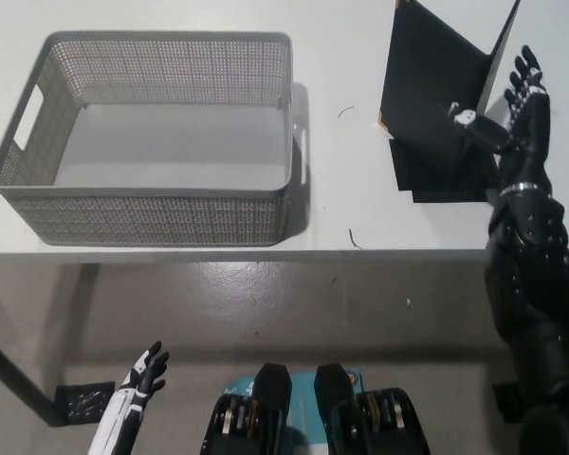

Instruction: A notebook is kept standing on the table on the right hand side and a container is kept on the left hand side and the robot uses its right hand to grab the notebook and places it in the container

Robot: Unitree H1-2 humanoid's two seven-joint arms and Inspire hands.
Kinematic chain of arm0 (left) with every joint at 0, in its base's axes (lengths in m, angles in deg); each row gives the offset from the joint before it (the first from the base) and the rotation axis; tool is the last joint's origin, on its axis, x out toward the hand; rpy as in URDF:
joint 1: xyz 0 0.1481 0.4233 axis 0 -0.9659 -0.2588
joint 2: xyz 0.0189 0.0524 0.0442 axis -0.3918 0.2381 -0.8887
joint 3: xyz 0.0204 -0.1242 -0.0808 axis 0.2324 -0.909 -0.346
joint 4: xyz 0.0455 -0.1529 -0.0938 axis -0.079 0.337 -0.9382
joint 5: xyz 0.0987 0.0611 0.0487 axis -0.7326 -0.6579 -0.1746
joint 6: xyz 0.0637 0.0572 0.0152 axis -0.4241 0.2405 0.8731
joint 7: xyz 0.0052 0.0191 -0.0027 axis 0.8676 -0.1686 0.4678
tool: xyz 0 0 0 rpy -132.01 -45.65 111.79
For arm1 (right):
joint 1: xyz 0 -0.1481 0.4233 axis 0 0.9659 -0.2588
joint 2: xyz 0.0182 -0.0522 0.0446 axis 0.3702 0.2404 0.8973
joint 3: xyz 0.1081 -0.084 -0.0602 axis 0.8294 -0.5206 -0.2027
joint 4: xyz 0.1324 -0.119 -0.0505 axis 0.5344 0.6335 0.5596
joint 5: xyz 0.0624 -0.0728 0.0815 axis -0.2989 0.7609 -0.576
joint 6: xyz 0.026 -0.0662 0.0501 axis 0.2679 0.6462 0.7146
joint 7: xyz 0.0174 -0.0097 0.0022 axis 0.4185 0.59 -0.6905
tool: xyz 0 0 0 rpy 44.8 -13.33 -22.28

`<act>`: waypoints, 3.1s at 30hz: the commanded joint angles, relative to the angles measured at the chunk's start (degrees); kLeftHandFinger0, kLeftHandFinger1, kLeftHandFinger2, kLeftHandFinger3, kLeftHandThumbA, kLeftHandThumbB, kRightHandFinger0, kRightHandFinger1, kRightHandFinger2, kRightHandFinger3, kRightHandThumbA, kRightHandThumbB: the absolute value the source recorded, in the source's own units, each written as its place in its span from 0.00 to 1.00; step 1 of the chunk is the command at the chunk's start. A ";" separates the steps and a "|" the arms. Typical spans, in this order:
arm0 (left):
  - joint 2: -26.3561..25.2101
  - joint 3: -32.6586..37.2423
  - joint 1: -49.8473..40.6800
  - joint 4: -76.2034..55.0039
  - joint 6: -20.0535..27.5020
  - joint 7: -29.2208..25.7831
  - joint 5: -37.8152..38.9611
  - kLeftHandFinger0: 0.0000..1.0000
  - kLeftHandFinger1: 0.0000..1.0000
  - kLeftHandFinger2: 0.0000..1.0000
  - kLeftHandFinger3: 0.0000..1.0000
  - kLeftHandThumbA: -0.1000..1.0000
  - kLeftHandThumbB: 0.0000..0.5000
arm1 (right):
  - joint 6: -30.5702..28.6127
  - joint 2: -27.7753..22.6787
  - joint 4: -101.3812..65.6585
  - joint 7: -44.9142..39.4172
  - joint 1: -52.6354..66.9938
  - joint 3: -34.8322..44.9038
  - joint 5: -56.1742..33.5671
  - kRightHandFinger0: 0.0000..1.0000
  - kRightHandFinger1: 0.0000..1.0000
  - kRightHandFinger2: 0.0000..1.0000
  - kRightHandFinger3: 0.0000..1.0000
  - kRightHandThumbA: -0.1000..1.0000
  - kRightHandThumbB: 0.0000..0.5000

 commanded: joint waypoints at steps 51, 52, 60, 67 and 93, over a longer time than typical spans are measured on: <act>-0.33 0.11 -0.45 -2.30 1.42 1.22 0.11 1.00 1.00 1.00 1.00 1.00 0.39 | 2.52 10.45 -12.09 9.98 -25.13 1.72 -12.17 0.01 0.36 0.80 0.86 0.00 0.16; -0.33 0.09 -0.49 -2.47 1.33 1.20 0.08 1.00 1.00 1.00 1.00 1.00 0.39 | 3.16 10.73 -13.77 10.41 -25.44 0.74 -10.95 0.00 0.36 0.79 0.85 0.00 0.15; -0.51 0.26 -0.06 -2.33 1.08 1.68 0.39 1.00 1.00 1.00 1.00 1.00 0.35 | 6.80 14.49 -21.16 11.41 -25.67 -6.49 -4.92 0.00 0.34 0.72 0.83 0.00 0.16; -0.61 0.43 0.04 -1.92 2.21 2.25 0.73 1.00 1.00 1.00 1.00 1.00 0.28 | 6.24 16.54 -13.28 14.30 -24.64 -15.13 3.33 0.00 0.20 0.61 0.81 0.00 0.19; -1.86 1.95 1.73 -1.30 2.85 2.32 -2.21 1.00 1.00 1.00 1.00 1.00 0.53 | -3.00 16.61 27.73 13.13 -32.20 -29.87 12.18 0.63 0.85 1.00 1.00 0.52 0.63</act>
